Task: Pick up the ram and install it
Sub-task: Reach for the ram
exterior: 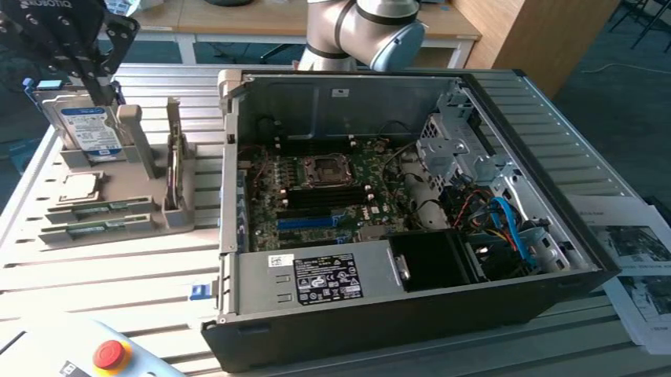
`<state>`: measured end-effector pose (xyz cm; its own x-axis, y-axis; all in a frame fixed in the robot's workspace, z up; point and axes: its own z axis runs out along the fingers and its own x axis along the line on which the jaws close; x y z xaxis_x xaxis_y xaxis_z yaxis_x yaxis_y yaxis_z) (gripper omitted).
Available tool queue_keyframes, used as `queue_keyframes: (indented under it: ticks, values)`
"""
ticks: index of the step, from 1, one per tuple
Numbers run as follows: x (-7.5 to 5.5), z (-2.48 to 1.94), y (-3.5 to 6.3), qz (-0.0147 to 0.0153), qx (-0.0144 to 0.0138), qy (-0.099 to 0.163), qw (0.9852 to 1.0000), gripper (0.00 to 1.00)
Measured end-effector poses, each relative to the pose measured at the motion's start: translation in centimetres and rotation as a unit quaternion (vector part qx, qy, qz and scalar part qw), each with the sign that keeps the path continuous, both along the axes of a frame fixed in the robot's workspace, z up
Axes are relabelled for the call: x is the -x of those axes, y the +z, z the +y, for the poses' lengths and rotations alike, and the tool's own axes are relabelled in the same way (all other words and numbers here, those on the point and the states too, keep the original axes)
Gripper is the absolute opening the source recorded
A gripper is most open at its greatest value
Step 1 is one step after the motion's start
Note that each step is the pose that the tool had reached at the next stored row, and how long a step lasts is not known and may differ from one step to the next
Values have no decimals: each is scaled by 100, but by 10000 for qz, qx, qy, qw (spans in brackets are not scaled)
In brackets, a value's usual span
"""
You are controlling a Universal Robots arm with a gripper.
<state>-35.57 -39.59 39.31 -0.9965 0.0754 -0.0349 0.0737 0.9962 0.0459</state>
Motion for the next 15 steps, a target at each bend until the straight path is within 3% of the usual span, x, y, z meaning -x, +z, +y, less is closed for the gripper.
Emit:
queue_keyframes:
  ticks: [15]
  values:
    - [407, 0, 0, 1, 0, 0, 10000, 10]
